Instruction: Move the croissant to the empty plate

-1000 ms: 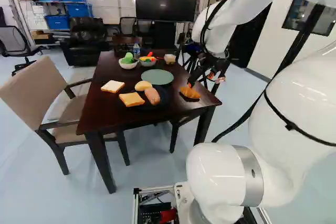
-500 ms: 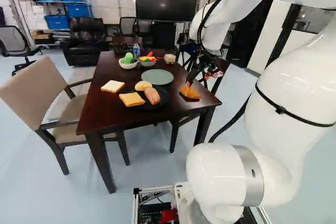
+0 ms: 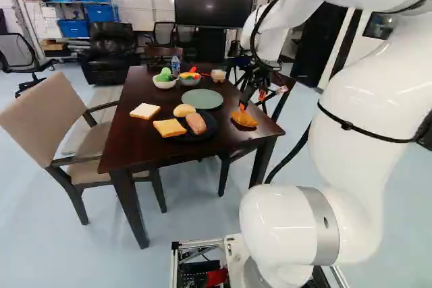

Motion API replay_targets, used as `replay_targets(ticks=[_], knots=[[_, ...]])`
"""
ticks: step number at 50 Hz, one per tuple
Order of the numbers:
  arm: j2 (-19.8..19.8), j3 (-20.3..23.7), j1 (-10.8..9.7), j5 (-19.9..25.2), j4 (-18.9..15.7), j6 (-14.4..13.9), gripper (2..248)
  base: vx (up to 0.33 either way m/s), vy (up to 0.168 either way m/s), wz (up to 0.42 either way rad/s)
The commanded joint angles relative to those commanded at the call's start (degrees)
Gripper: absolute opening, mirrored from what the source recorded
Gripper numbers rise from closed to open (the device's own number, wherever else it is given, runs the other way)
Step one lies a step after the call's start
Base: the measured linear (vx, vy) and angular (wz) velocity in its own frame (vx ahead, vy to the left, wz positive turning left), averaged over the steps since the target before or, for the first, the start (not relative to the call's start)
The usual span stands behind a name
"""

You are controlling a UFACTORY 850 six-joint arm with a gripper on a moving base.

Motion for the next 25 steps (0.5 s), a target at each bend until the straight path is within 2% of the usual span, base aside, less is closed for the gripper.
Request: replay_targets(ticks=[7,25], knots=[[-0.57,-0.54,0.07,-1.46,0.00,0.00,247,0.000,0.000,0.000],[-3.68,-1.07,0.07,-1.45,0.00,0.00,247,0.000,0.000,0.000]])
